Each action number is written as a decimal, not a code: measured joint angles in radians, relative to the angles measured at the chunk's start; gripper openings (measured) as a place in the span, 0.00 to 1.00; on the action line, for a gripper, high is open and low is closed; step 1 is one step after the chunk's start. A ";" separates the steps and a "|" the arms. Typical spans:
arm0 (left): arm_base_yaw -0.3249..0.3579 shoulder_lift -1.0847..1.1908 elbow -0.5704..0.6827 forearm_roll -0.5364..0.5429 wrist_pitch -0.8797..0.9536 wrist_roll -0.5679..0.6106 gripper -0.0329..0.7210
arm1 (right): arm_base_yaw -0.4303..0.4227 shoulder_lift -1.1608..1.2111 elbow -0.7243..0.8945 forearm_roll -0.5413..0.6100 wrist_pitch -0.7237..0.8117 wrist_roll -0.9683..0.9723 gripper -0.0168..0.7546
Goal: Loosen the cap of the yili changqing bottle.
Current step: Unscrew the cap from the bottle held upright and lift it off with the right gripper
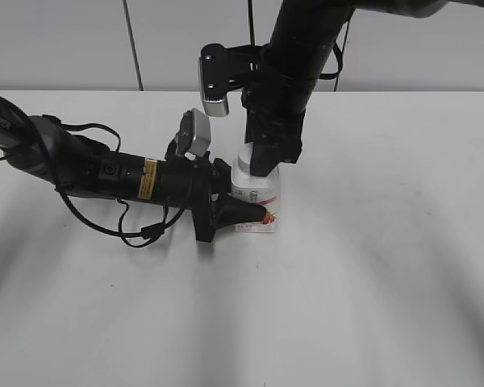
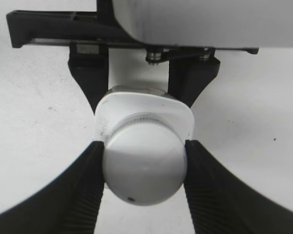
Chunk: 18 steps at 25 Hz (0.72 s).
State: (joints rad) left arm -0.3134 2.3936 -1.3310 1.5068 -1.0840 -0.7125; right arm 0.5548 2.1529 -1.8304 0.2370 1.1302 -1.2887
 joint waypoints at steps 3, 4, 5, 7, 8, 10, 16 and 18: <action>0.000 0.000 0.000 0.000 0.000 0.000 0.54 | 0.000 0.000 0.000 0.000 0.000 0.000 0.53; 0.000 0.000 0.000 0.000 0.000 0.000 0.54 | 0.000 0.000 0.000 0.000 0.000 -0.001 0.53; 0.000 0.000 0.000 0.000 0.000 0.000 0.54 | 0.000 0.000 0.000 0.000 0.000 -0.001 0.53; 0.000 0.000 0.000 0.000 0.000 0.000 0.54 | 0.000 0.000 0.000 0.000 0.000 -0.001 0.53; 0.000 0.000 0.000 0.000 0.000 0.000 0.54 | 0.000 0.000 0.000 0.000 0.000 -0.001 0.53; 0.000 0.000 0.000 0.000 0.000 0.000 0.54 | 0.000 0.000 0.000 0.000 0.000 -0.001 0.53; 0.000 0.000 0.000 0.000 -0.001 -0.002 0.54 | 0.000 0.000 0.000 0.000 -0.002 -0.001 0.55; 0.000 0.000 0.000 0.000 -0.003 -0.002 0.54 | 0.000 0.000 0.000 0.001 -0.003 -0.001 0.55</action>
State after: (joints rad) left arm -0.3134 2.3936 -1.3310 1.5068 -1.0869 -0.7143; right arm 0.5548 2.1529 -1.8304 0.2381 1.1274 -1.2895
